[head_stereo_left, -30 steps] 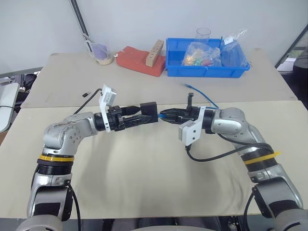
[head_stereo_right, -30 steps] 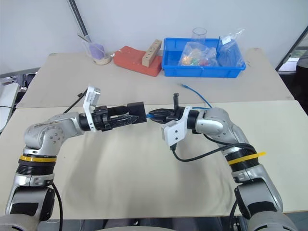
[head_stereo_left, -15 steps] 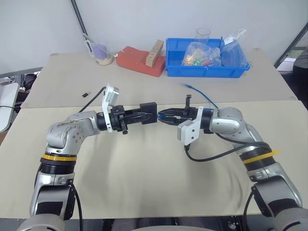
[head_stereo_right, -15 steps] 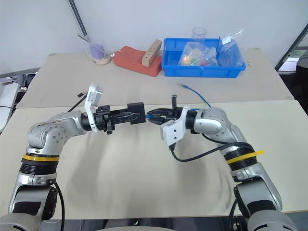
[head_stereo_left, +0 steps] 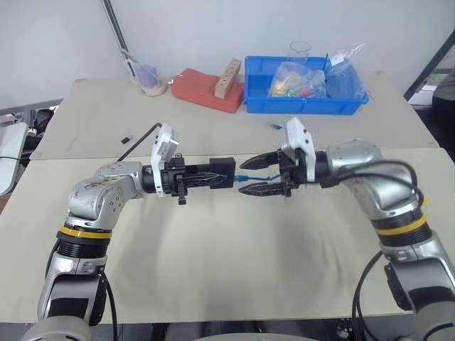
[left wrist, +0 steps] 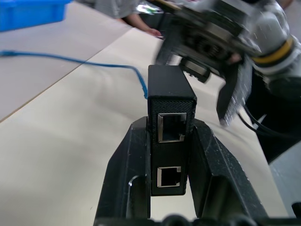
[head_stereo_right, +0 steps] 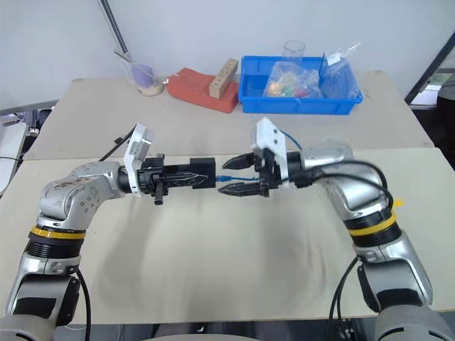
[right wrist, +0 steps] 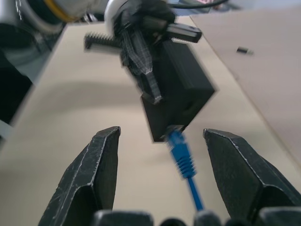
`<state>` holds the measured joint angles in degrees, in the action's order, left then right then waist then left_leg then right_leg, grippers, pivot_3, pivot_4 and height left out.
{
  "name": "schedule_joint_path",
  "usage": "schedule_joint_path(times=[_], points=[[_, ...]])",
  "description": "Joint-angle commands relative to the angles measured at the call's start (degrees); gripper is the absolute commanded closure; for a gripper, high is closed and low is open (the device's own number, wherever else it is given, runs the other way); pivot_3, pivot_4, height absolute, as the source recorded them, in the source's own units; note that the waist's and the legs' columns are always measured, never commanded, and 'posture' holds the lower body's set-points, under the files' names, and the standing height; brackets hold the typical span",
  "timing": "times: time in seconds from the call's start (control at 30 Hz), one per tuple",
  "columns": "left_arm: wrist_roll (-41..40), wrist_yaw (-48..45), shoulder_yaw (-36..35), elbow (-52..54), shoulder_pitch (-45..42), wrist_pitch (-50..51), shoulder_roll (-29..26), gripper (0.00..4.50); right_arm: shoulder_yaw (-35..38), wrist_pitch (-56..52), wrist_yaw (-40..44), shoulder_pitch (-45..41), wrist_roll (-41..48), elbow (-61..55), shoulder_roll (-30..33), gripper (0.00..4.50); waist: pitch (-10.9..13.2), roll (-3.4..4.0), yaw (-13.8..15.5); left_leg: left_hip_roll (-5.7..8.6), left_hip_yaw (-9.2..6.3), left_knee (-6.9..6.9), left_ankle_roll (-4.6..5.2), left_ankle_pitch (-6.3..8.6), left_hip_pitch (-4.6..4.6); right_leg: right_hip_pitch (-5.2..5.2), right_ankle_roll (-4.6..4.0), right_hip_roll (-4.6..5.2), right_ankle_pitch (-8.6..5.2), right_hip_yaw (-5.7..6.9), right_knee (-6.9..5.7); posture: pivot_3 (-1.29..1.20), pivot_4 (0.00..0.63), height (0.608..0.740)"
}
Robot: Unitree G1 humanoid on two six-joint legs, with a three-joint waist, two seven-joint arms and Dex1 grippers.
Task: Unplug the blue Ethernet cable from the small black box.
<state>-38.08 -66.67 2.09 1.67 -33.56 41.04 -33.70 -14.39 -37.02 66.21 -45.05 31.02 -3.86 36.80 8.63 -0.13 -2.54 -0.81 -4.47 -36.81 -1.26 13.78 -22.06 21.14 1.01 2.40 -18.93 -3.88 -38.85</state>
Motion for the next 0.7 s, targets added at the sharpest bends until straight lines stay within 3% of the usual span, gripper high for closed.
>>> schedule_joint_path(times=[0.03, 0.5, 0.7], points=[[-0.16, -1.93, -0.24, 2.28, -1.58, -1.12, -1.12, 3.95, 1.15, -3.42, 0.74, -1.98, 0.91, 2.03, -1.02, 1.35, 0.0, 0.0, -0.01, 0.0, 0.0, 0.0, 0.0, 0.0, 0.0, 0.0, 0.0, 0.0, 0.0, 0.01, 0.01, 0.0, 0.15, 0.74], [-0.49, -3.04, 0.07, 4.5, -0.99, 0.03, -1.91, 3.95, -0.29, -6.27, 5.71, -2.18, -0.56, 2.66, -1.52, 1.35, 0.0, 0.0, 0.09, 0.02, 0.0, -0.04, 0.0, 0.0, -0.1, 0.03, 0.0, 0.02, 0.0, 0.04, -0.02, 0.0, 0.15, 0.74], [-0.74, -3.23, 0.26, 5.27, -0.81, 0.55, -2.0, 3.95, -0.48, -7.43, 6.62, -2.57, -0.21, 2.55, -1.87, 3.22, 0.0, 0.0, 0.08, 0.01, -0.01, -0.03, 0.0, 0.0, -0.1, 0.04, 0.0, 0.02, 0.0, 0.05, -0.02, 0.0, 0.15, 0.74]])
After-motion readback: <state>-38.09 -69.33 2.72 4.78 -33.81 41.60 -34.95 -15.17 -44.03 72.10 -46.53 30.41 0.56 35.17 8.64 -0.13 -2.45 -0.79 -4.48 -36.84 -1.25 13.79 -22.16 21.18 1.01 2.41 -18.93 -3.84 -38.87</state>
